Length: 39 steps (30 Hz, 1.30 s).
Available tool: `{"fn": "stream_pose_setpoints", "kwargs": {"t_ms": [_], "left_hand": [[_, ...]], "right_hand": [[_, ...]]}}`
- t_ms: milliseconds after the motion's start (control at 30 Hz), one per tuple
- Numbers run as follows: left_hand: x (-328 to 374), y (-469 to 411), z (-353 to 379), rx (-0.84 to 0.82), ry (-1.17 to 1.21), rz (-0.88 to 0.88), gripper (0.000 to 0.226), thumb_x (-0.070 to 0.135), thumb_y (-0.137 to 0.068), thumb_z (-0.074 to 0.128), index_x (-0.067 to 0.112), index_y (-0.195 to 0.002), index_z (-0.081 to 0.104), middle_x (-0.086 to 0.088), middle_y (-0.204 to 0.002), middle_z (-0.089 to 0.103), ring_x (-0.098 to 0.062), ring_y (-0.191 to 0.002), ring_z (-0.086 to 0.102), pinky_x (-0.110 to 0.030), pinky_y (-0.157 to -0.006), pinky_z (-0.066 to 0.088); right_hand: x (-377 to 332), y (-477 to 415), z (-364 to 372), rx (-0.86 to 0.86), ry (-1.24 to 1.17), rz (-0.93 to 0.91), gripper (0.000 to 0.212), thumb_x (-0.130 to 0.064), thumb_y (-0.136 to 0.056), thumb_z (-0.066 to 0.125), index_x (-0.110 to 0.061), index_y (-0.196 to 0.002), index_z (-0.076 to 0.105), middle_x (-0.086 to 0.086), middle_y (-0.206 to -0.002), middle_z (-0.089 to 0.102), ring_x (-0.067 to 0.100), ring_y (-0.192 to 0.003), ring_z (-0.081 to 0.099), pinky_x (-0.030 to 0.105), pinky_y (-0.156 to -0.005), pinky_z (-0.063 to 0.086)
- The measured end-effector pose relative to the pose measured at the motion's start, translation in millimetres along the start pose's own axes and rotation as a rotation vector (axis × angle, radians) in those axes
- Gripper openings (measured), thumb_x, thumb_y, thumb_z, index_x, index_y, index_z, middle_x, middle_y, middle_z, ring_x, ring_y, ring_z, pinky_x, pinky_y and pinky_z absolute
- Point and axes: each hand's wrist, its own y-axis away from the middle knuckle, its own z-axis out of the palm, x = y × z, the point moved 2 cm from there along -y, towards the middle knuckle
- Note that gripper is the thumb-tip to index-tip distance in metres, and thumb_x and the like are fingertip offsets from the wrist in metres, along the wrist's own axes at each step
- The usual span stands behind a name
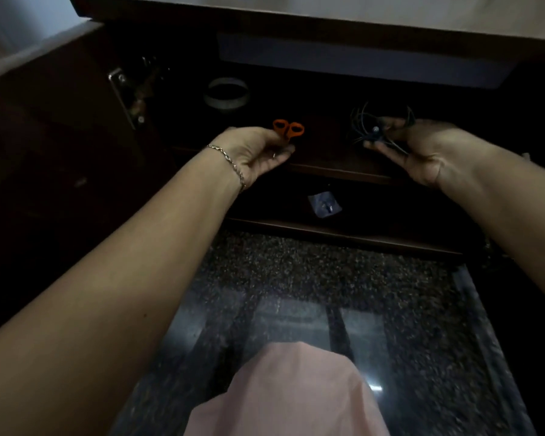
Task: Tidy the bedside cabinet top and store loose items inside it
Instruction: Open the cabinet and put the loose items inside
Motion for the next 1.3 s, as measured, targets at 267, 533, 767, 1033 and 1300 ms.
{"fn": "stream_pose_setpoints", "kwargs": {"t_ms": [267, 533, 767, 1033, 1300], "left_hand": [[-1.1, -11.4, 11.0, -0.058, -0.070, 0.000, 0.016, -0.010, -0.088, 0.050, 0.004, -0.083, 0.057, -0.009, -0.083, 0.063, -0.017, -0.073, 0.065, -0.019, -0.057, 0.057], [-11.7, -20.2, 46.4, -0.126, -0.118, -0.046, 0.018, -0.010, -0.090, 0.047, 0.006, -0.085, 0.055, -0.009, -0.083, 0.063, -0.016, -0.071, 0.065, -0.018, -0.058, 0.056], [-19.2, -26.7, 101.8, -0.151, -0.156, -0.028, 0.029, -0.017, -0.089, 0.041, 0.008, -0.076, 0.048, -0.006, -0.079, 0.053, -0.013, -0.071, 0.055, -0.016, -0.048, 0.052], [-33.0, -45.2, 129.9, -0.092, -0.305, 0.193, 0.050, -0.019, -0.071, 0.055, 0.001, -0.117, 0.055, -0.010, -0.098, 0.061, -0.021, -0.096, 0.059, -0.034, -0.082, 0.051], [-26.6, -61.3, 135.3, 0.022, -0.753, 0.371, 0.033, 0.003, -0.083, 0.063, 0.001, -0.115, 0.061, -0.016, -0.118, 0.065, -0.027, -0.114, 0.060, -0.030, -0.097, 0.048]], "right_hand": [[-1.9, -24.3, -12.1, 0.105, -0.033, -0.031, 0.028, -0.001, -0.100, 0.037, -0.016, -0.087, 0.057, -0.002, -0.088, 0.060, 0.011, -0.065, 0.065, 0.012, -0.047, 0.049], [-7.4, -31.0, -42.0, 0.216, -0.225, -0.088, 0.041, 0.001, -0.099, 0.034, 0.000, -0.140, 0.035, 0.017, -0.131, 0.051, 0.016, -0.081, 0.059, 0.022, -0.058, 0.056], [-20.9, -37.6, -63.3, 0.470, -0.337, -0.058, 0.042, -0.010, -0.105, 0.016, 0.000, -0.139, 0.038, 0.019, -0.133, 0.053, 0.032, -0.117, 0.057, 0.028, -0.044, 0.054], [-19.6, -24.7, -57.4, 0.431, 0.136, -0.118, 0.016, -0.004, -0.094, 0.046, -0.013, -0.104, 0.056, 0.001, -0.082, 0.059, 0.014, -0.068, 0.058, 0.024, -0.061, 0.053], [-14.4, -40.6, -58.1, 0.398, 0.647, -0.226, 0.034, -0.014, -0.097, 0.043, 0.000, -0.126, 0.053, 0.018, -0.122, 0.059, 0.031, -0.107, 0.059, 0.037, -0.092, 0.051]]}}
